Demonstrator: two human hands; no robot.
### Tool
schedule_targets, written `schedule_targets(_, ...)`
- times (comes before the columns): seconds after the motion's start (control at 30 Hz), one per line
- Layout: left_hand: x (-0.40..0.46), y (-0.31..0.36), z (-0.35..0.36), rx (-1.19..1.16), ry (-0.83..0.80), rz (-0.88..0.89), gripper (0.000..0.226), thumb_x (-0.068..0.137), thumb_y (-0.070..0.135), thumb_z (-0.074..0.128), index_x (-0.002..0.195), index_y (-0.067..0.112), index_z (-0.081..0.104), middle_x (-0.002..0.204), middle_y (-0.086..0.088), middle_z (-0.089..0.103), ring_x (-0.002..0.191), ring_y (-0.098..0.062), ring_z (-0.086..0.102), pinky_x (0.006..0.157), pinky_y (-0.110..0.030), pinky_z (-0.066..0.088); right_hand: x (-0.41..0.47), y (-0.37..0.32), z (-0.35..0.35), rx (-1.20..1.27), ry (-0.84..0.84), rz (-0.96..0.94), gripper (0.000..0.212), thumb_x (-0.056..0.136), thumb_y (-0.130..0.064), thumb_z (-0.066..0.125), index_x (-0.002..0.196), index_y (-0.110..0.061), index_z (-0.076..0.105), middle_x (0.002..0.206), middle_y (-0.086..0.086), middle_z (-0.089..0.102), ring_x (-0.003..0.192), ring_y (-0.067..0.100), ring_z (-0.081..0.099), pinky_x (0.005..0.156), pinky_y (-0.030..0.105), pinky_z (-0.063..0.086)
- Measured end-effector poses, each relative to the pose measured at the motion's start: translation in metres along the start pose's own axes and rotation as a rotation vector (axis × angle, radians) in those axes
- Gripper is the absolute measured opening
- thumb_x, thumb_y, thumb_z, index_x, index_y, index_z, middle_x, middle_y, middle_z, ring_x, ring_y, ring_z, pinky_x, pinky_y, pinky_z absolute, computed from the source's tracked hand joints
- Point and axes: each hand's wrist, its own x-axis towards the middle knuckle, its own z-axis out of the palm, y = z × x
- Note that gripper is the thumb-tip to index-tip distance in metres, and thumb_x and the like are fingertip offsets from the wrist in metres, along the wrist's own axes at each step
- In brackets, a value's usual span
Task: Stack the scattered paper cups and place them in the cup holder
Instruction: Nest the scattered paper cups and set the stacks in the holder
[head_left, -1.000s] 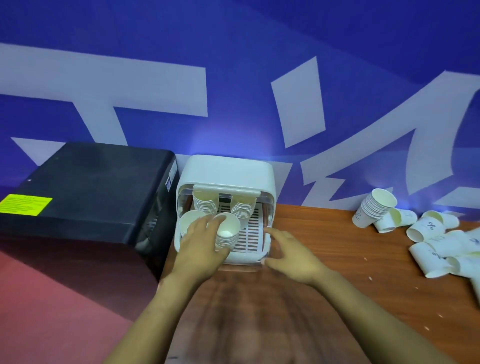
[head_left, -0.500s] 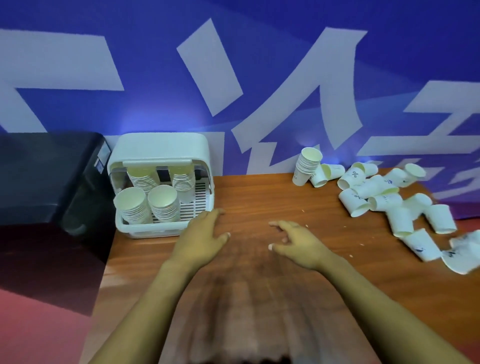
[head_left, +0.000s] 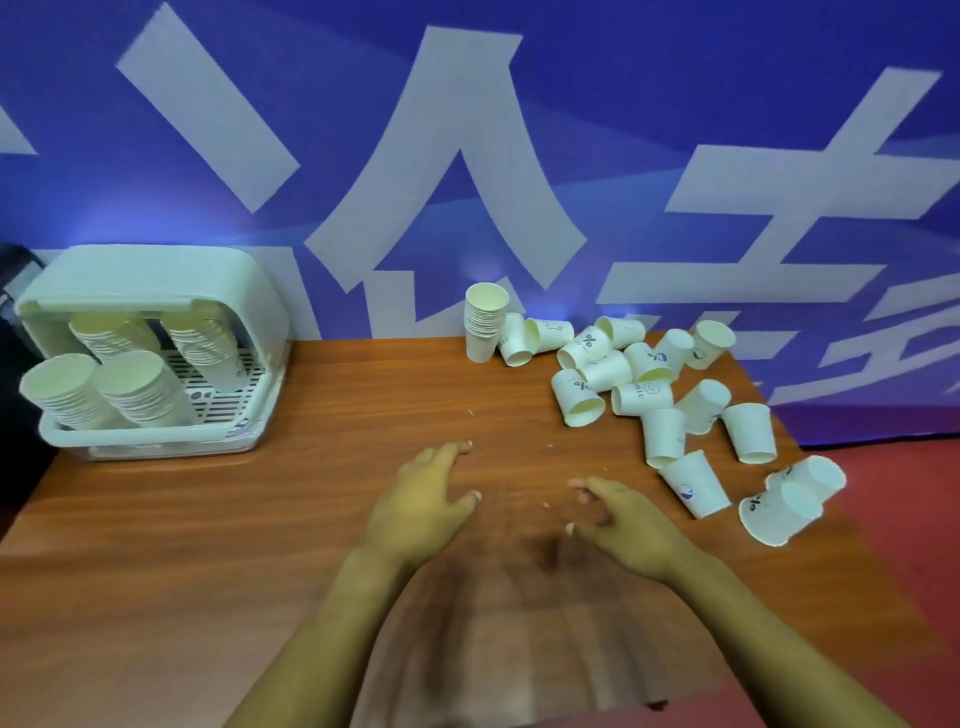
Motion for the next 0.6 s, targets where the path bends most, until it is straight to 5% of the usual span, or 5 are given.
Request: schedule_targets(0.6, 0.084, 0.027, 0.051, 0.08, -0.175, 0.027, 0.068, 0.08, 0.018, 0.067, 0.141, 0.031, 0.037, 0.135, 0.001, 0.045, 0.127, -0.024, 0.042, 0.108, -0.032, 0.034, 0.041, 0.062, -0.044, 0.016, 0.035, 0.144, 0.056, 0.085, -0.034, 0.066, 0.135, -0.028, 0.043, 0.131, -0.001, 0.053, 0.113, 0.014, 0.055, 0.094, 0.028, 0.047)
